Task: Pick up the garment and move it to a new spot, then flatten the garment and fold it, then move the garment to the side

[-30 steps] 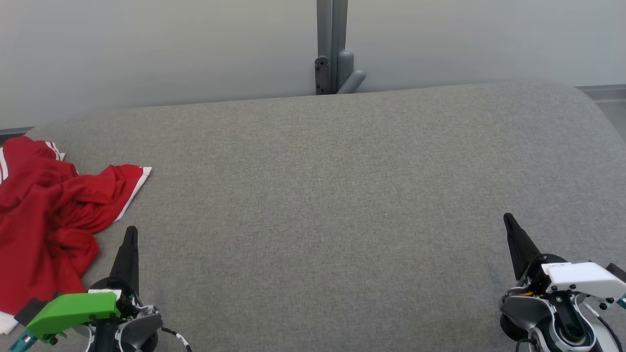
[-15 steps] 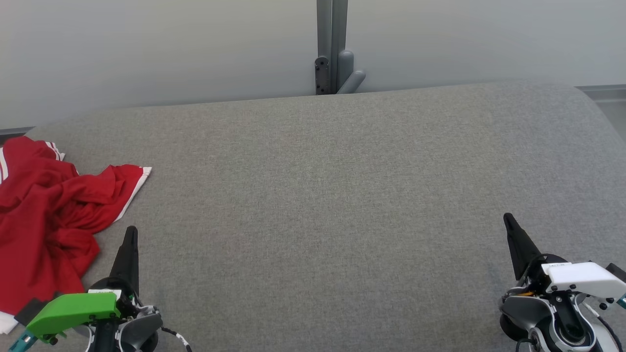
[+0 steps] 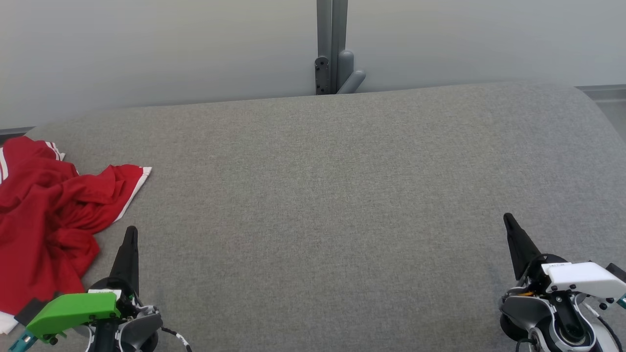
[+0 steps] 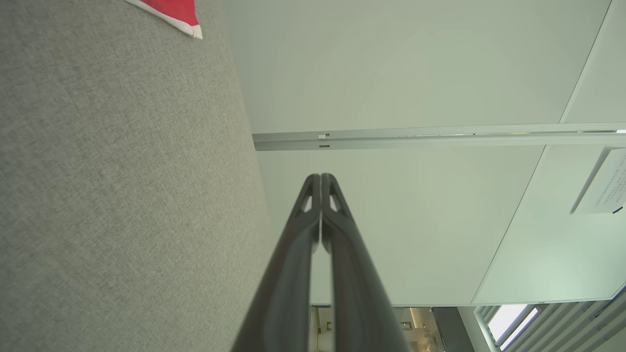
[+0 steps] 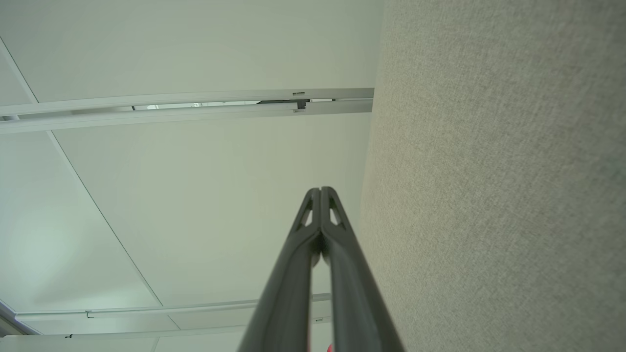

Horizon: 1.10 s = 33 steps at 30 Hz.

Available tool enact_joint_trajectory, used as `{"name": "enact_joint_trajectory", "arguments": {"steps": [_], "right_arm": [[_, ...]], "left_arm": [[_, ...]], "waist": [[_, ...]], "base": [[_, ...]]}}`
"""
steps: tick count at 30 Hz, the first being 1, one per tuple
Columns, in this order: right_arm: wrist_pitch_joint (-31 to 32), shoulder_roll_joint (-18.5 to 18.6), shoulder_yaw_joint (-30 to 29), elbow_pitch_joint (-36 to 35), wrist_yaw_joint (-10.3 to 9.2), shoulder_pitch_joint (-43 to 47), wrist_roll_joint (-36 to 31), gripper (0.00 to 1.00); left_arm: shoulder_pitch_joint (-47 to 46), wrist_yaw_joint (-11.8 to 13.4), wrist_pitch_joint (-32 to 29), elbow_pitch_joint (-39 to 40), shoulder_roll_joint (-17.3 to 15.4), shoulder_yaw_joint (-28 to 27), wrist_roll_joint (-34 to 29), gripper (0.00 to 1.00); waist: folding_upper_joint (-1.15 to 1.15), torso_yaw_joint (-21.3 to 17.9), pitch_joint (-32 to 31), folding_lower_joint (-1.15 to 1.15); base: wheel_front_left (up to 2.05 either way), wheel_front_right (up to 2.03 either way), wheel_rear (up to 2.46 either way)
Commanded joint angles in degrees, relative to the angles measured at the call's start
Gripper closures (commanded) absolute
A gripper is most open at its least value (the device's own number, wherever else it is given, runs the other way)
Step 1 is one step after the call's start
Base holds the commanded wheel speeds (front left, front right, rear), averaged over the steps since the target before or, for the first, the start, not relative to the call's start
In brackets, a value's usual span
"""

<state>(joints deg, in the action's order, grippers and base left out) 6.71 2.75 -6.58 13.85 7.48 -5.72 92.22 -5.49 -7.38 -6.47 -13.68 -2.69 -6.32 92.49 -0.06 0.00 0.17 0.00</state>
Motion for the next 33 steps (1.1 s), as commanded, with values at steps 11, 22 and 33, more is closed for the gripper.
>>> {"name": "enact_joint_trajectory", "arguments": {"steps": [11, 22, 33], "right_arm": [[-0.59, -0.31, 0.57, 0.81, 0.0, 1.0, -0.19, 0.0], [-3.78, -0.22, 1.85, -0.76, 0.0, 1.56, -9.57, 0.0], [-6.33, 0.2, 3.0, -3.93, 0.01, 1.97, -29.0, 0.0]], "left_arm": [[0.89, 0.07, 0.55, -0.93, 0.26, 0.33, -0.14, 0.0], [1.72, 0.07, 3.75, -0.31, -0.12, 2.22, -4.19, 0.0], [1.69, 0.8, 6.26, 0.72, -1.18, 3.33, -17.88, 0.0]], "waist": [[0.0, 0.01, 0.0, 0.0], [0.01, 0.15, 0.02, 0.0], [0.01, 0.54, 0.04, 0.0]], "base": [[0.0, 0.0, 0.0], [0.0, 0.0, 0.0], [0.0, 0.0, 0.0]]}}
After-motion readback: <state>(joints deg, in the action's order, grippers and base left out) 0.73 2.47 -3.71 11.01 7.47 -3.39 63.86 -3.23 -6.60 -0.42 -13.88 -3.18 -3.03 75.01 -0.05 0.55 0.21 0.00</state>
